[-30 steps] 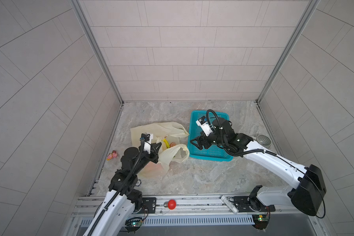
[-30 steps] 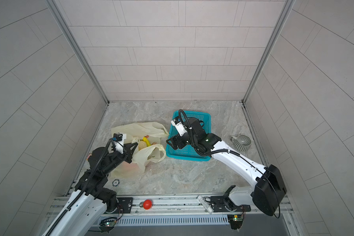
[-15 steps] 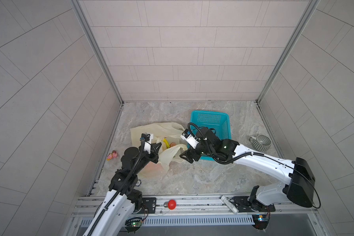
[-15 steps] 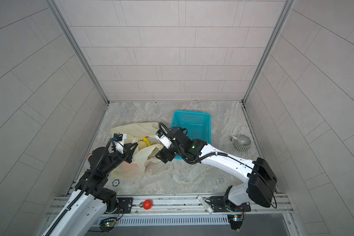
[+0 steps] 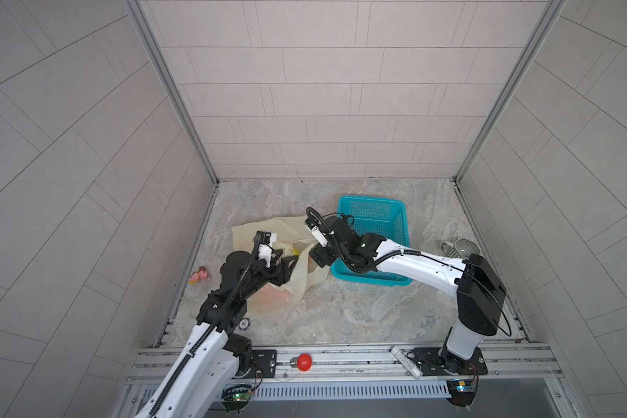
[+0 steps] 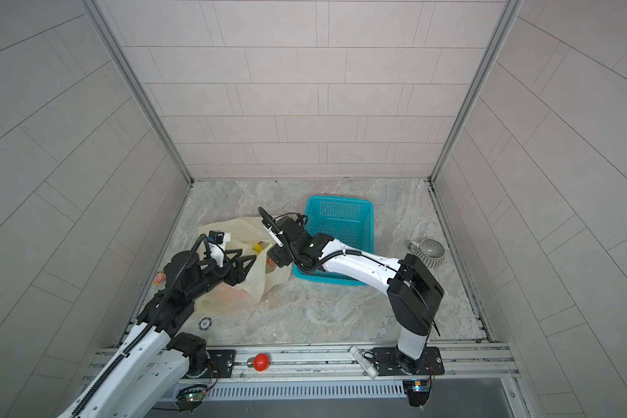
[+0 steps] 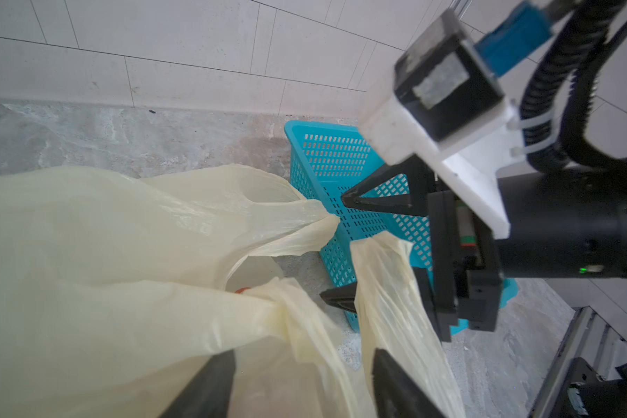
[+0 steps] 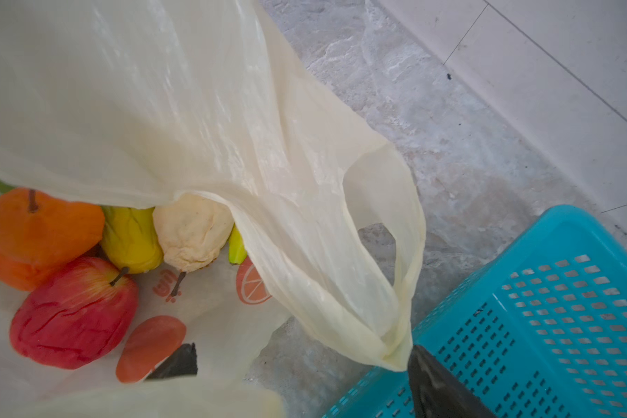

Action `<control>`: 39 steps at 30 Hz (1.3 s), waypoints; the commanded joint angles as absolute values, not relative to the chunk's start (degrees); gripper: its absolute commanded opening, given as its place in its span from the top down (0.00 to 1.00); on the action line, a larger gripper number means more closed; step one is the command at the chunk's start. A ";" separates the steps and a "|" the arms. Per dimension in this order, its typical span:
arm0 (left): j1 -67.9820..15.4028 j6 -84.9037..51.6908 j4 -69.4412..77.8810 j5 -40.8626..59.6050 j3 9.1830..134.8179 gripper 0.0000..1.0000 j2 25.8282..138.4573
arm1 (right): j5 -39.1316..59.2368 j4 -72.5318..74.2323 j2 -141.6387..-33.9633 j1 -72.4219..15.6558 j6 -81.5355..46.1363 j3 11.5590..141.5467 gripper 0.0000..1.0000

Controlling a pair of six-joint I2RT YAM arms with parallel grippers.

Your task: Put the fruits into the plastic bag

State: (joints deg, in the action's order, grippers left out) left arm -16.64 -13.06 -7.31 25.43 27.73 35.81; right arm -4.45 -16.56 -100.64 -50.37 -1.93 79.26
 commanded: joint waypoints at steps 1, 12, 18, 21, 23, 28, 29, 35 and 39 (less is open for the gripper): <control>-16.79 -15.15 -9.10 27.73 31.65 0.00 36.44 | -4.30 -17.58 -102.83 -48.58 1.04 81.77 0.11; -16.70 -19.32 -20.28 8.52 41.04 0.00 37.50 | -0.75 -20.99 -109.86 -46.67 2.29 87.76 0.11; -16.70 -20.87 -21.24 4.29 40.09 0.00 35.45 | -2.31 -22.05 -113.70 -46.01 3.28 93.02 0.12; -16.70 -21.26 -21.53 3.53 39.30 0.00 35.16 | -0.98 -22.50 -114.94 -45.70 2.82 95.78 0.14; -16.74 -21.58 -21.58 3.03 38.85 0.00 34.85 | -0.32 -22.41 -115.81 -45.62 2.21 97.28 0.19; -16.70 -21.85 -21.76 0.57 39.42 0.00 33.35 | 0.43 -21.47 -117.63 -45.40 0.09 99.06 0.53; -16.71 -22.12 -22.27 -0.74 39.80 0.00 33.01 | 0.44 -20.84 -117.77 -45.29 -0.53 98.99 0.63; -16.77 -25.15 -23.97 -8.98 40.08 0.00 30.21 | 1.75 -16.82 -116.05 -43.92 -5.51 97.88 1.00; -16.72 -27.68 -26.11 -16.19 39.90 0.00 28.02 | 2.15 -13.29 -112.31 -43.33 -8.03 96.28 1.00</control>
State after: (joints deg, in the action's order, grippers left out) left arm -16.64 -25.12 -24.03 -8.75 39.33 29.39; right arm 1.67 -16.78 -116.44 -43.88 -5.04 96.86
